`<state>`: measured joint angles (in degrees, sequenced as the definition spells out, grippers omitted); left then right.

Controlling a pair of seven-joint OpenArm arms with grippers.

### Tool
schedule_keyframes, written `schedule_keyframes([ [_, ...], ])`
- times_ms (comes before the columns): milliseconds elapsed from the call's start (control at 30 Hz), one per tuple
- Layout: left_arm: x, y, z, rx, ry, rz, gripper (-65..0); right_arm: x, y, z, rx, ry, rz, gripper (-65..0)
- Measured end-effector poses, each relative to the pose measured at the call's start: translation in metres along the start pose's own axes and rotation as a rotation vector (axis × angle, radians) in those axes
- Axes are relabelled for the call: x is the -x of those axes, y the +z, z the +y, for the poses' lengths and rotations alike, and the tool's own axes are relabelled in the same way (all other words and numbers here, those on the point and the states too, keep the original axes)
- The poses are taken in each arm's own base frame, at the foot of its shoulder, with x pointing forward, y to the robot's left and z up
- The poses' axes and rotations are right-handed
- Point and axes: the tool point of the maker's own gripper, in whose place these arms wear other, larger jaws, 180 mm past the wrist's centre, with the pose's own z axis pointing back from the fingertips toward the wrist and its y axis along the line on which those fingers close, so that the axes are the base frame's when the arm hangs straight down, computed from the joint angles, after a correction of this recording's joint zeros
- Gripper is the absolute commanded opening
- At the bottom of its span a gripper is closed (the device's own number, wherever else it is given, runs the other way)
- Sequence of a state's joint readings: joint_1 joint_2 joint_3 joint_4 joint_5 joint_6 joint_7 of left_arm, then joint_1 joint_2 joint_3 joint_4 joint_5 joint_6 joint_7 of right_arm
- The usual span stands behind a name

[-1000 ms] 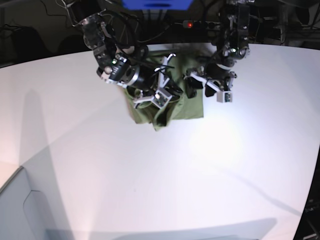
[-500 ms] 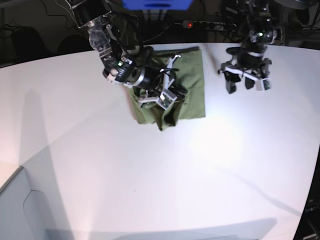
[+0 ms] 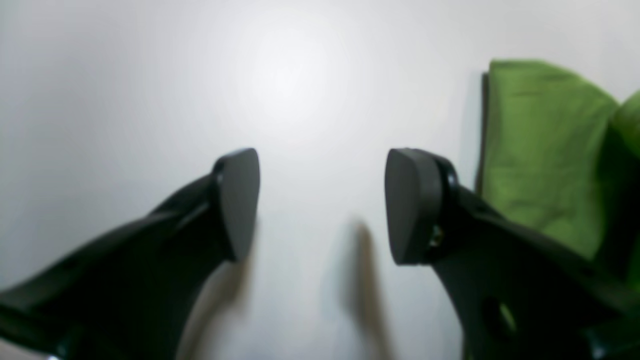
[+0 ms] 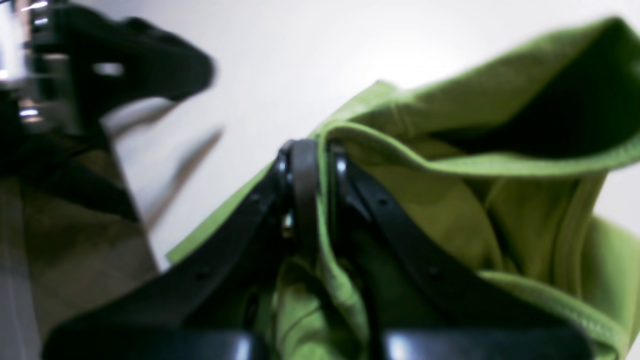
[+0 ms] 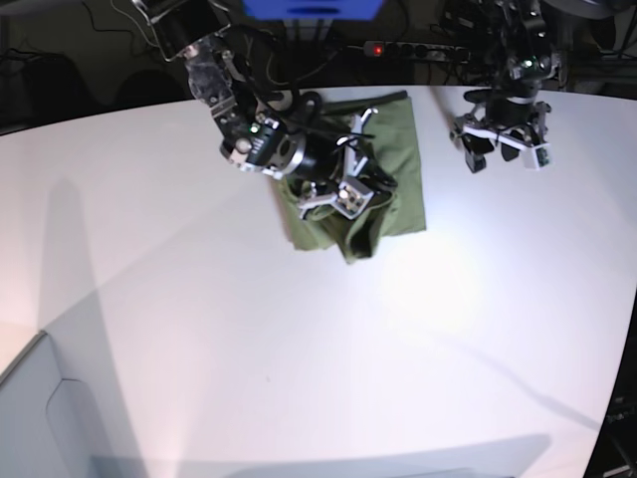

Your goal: Fold the T-shirt properly

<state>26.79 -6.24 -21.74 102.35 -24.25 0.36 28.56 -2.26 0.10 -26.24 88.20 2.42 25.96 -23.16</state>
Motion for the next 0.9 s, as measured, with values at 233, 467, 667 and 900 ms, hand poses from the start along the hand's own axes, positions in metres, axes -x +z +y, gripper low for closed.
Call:
schedule_keyframes([
  [233,0.014,-0.022,-0.032,0.087,-0.003,0.043,-26.5,0.0,0.0,-0.002,0.005,0.003,0.001,-64.8],
  [467,0.015,-0.032,-0.05,0.133,-0.008,0.034,-26.5,0.001,0.0,0.0,0.002,0.001,0.003,-64.8],
  [667,0.018,-0.036,-0.048,0.129,-0.003,0.039,-26.5,-0.002,-0.007,0.019,-0.05,0.025,0.004,-64.8],
  [900,0.017,-0.036,-0.048,0.13,-0.004,0.035,-26.5,-0.006,-0.009,0.018,-0.047,0.025,-0.005,-64.7],
])
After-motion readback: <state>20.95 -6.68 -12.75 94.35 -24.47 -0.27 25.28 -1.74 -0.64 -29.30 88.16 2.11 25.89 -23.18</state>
